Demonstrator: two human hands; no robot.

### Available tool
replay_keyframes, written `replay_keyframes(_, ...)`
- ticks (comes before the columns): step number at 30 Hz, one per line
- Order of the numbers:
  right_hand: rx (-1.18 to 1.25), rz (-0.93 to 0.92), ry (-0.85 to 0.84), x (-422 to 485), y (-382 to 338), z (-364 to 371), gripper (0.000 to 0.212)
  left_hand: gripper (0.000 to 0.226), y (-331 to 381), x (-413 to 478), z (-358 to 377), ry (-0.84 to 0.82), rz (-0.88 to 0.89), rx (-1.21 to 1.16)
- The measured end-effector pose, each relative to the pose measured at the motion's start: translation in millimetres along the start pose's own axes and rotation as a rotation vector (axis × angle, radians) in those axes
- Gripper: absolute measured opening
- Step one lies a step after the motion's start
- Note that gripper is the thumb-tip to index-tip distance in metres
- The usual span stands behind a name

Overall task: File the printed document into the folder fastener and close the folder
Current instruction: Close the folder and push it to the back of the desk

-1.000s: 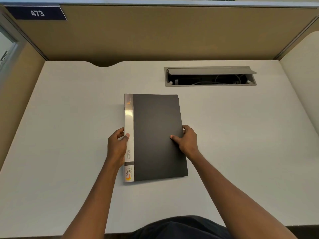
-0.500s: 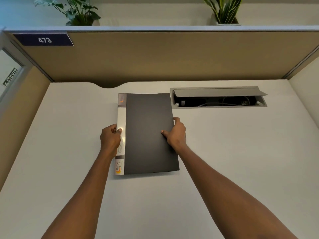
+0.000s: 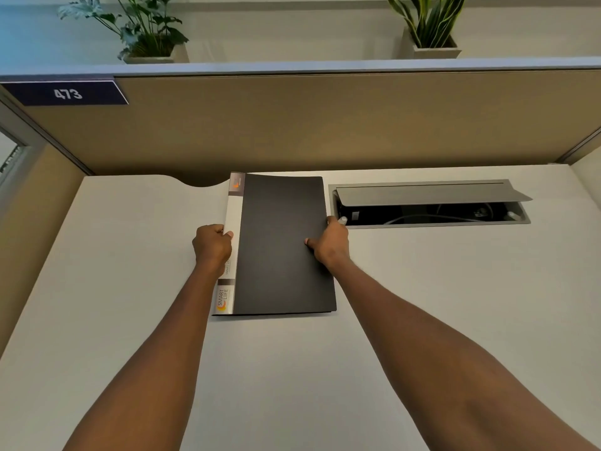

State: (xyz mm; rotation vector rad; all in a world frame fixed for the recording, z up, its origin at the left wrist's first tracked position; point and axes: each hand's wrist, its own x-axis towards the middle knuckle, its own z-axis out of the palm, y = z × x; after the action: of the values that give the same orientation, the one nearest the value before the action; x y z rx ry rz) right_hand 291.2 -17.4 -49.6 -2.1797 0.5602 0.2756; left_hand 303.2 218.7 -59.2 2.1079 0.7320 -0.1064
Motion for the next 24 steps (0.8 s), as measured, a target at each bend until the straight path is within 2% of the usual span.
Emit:
replay_keyframes(4,-0.106,0.016,-0.044,5,2,7,0.064,0.029,-6,4,9,0.038,0.031,0.059)
replay_keyframes(9,-0.273,-0.004,-0.002,-2,2,13,0.062,0.026,-7,0,14,0.133,0.055,0.165)
replay_keyframes(14,-0.498,-0.086,0.051,-10,5,11,0.069,0.030,-4,-11,12,0.117,0.084,0.241)
replay_keyframes(20,-0.599,-0.214,0.106,-33,12,3,0.053,0.047,-9,-34,1,0.103,0.211,0.425)
replay_keyframes(24,-0.641,-0.293,0.077,-53,19,-6,0.049,0.052,-18,-53,-6,0.072,0.275,0.484)
